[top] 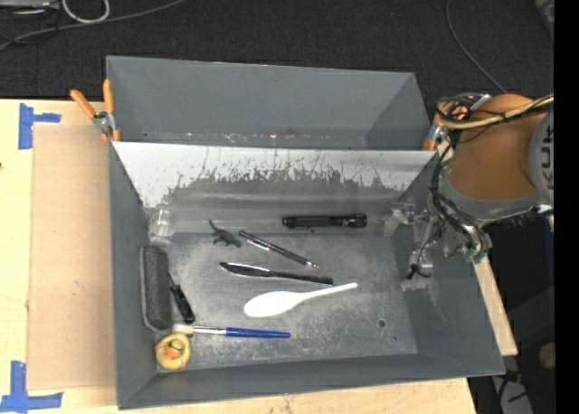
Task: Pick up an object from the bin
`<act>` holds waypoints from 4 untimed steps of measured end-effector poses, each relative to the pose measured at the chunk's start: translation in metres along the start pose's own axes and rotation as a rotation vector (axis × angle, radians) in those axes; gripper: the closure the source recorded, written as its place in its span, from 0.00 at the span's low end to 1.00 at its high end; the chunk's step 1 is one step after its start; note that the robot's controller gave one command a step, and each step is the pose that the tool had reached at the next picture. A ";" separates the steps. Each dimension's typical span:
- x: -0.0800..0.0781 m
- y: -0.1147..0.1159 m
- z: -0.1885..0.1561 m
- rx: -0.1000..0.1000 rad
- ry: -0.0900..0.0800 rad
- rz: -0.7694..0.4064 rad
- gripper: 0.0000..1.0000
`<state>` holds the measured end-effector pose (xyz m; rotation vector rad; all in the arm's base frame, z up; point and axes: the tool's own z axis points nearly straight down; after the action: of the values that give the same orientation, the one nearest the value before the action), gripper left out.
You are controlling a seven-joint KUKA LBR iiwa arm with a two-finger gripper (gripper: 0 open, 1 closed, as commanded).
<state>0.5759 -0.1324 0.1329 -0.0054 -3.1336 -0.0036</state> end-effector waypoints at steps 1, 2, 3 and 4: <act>-0.002 0.000 -0.004 0.002 -0.007 -0.004 0.00; 0.016 0.085 0.056 0.000 -0.007 0.057 0.00; 0.015 0.107 0.012 0.005 -0.014 -0.034 0.00; 0.038 0.159 0.036 -0.004 0.003 -0.075 0.00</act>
Offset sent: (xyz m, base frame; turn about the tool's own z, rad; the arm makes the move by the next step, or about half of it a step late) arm -0.0187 0.0974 -0.0629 0.0596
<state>0.5386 0.0269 0.0975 0.1116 -3.1288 -0.0106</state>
